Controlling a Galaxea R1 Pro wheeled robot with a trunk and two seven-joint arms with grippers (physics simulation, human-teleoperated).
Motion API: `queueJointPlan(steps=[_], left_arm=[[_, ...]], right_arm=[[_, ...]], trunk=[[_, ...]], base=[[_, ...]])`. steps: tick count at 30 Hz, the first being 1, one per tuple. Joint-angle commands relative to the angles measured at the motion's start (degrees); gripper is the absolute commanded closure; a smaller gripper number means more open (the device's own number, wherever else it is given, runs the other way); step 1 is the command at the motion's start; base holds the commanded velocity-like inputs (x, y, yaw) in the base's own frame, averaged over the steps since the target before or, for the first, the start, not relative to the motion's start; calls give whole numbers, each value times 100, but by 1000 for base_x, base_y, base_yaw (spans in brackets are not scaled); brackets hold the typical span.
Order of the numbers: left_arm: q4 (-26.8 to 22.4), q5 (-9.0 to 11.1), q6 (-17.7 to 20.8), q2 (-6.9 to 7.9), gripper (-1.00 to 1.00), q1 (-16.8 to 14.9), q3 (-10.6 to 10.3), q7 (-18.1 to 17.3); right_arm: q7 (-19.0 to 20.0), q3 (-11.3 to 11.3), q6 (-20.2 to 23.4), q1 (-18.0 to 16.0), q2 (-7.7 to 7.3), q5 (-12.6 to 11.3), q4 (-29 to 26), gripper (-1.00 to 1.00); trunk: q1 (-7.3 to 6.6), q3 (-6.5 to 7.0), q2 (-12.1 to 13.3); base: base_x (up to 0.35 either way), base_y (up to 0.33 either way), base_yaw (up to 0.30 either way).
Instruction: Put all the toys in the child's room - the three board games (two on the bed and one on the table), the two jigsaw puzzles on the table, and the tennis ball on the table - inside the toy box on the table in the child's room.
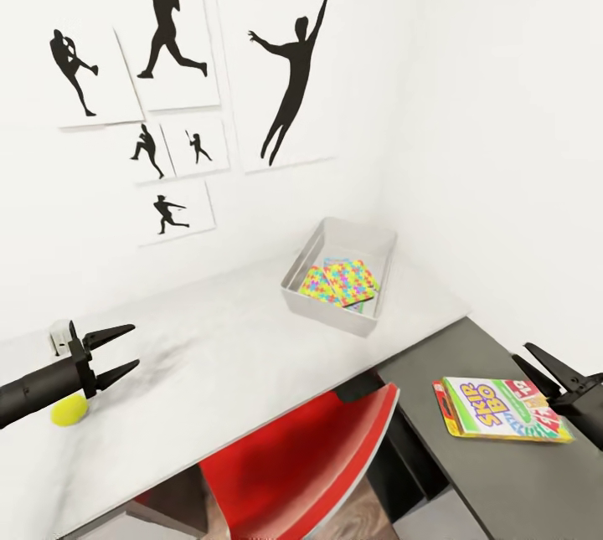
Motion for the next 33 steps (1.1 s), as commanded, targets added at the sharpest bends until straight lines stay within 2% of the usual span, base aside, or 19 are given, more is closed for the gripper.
queueJointPlan(steps=[1,6,14,28,33], left_arm=[[-3,40,21,2,-100,-4,7,41],[-3,40,21,6,-100,-4,20,42],[-3,39,21,7,-100,-4,34,41],[-3,36,21,7,-100,-4,47,38],[-3,35,21,7,-100,-4,52,38]], right_arm=[[12,-3,27,-5,0,-3,2,-100],[16,-1,27,-5,0,-3,2,-100],[10,8,27,-5,0,-3,2,-100],[10,14,24,-5,5,-3,2,-100],[10,13,23,-5,12,-3,2,-100]], trunk=[[2,-9,-9],[2,1,-9],[2,48,-9],[2,137,-9],[2,169,-9]], base=[[-91,-211,2],[-114,-249,-61],[-130,-237,-201],[-24,-18,-219],[0,128,-219]])
